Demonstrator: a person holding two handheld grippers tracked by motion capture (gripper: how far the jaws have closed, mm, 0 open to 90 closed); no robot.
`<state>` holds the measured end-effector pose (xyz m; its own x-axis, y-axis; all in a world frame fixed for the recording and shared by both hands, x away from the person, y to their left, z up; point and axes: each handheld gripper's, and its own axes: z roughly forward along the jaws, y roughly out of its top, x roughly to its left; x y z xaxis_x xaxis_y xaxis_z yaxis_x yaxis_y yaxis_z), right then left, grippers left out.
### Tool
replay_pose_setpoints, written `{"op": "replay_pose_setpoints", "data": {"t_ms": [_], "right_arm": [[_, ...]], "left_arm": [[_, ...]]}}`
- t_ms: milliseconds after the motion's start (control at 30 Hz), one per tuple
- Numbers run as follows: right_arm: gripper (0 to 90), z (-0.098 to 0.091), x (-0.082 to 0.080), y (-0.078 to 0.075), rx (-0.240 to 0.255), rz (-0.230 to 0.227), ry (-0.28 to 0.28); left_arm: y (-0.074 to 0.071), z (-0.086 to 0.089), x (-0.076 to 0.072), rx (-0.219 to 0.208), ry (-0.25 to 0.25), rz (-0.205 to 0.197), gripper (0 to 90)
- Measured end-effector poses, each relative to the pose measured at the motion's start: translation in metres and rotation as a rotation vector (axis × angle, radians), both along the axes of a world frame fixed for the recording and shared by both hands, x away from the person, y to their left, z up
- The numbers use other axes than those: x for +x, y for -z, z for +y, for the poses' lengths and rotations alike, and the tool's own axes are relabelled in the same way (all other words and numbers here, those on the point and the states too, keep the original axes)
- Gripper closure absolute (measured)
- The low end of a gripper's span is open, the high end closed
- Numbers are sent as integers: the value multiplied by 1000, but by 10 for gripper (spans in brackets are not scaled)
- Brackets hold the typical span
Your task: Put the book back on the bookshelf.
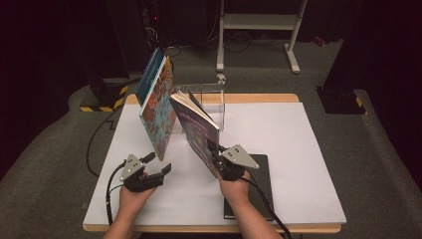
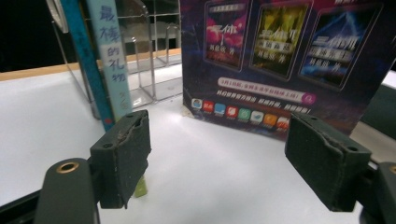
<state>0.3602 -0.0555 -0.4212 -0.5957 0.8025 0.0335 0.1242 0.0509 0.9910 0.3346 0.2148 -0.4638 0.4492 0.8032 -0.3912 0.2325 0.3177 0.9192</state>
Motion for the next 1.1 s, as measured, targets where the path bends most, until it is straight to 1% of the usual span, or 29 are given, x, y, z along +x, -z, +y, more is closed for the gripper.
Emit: {"op": "replay_pose_setpoints", "data": {"t_ms": [67, 133, 167, 200, 233, 267, 300, 333, 367, 467, 600, 700, 767, 833, 933, 1033, 1067, 1100], "right_arm": [[831, 0, -2, 2, -5, -5, 1], [830, -1, -4, 4, 10, -4, 0], [829, 0, -5, 5, 11, -4, -1], [828, 1, -5, 4, 6, -9, -4], [826, 2, -6, 4, 7, -5, -4], [824, 2, -6, 4, 5, -9, -4], [821, 3, -7, 4, 8, -6, -7], [819, 4, -7, 4, 7, -7, -8], [817, 4, -8, 4, 6, -6, -9], [812, 3, -7, 5, 27, 8, -13], [810, 4, -8, 5, 29, 12, -11], [808, 4, -8, 5, 31, 13, -12], [806, 4, -8, 5, 32, 11, -15], [803, 5, -8, 5, 36, 10, -18], [800, 5, -9, 6, 36, 10, -23], [793, 5, -9, 6, 38, 10, -28], [780, 5, -9, 6, 39, 12, -33], [752, 5, -9, 6, 38, 17, -39]], "left_arm": [[-4, -7, -1, -2, 18, -8, 226], [-9, -14, -3, -2, 43, -19, 223], [-9, -14, -3, -2, 43, -19, 221], [-15, -20, -4, -23, 68, -21, 221], [-17, -23, -5, -34, 77, -21, 217], [-20, -26, -5, -28, 88, -24, 208], [-24, -31, -6, -28, 101, -29, 203], [-29, -35, -6, -48, 107, -39, 194], [-33, -39, -7, -57, 122, -46, 186], [-47, -50, -6, -81, 167, -74, 182], [-69, -69, -1, -103, 218, -88, 161], [-81, -81, 1, -112, 231, -107, 151], [-85, -88, 5, -103, 231, -113, 149], [-86, -92, 8, -99, 237, -108, 148], [-88, -96, 9, -112, 237, -107, 146], [-89, -101, 12, -114, 235, -100, 137], [-90, -102, 12, -123, 231, -99, 128], [-91, -102, 12, -116, 230, -104, 127]]}}
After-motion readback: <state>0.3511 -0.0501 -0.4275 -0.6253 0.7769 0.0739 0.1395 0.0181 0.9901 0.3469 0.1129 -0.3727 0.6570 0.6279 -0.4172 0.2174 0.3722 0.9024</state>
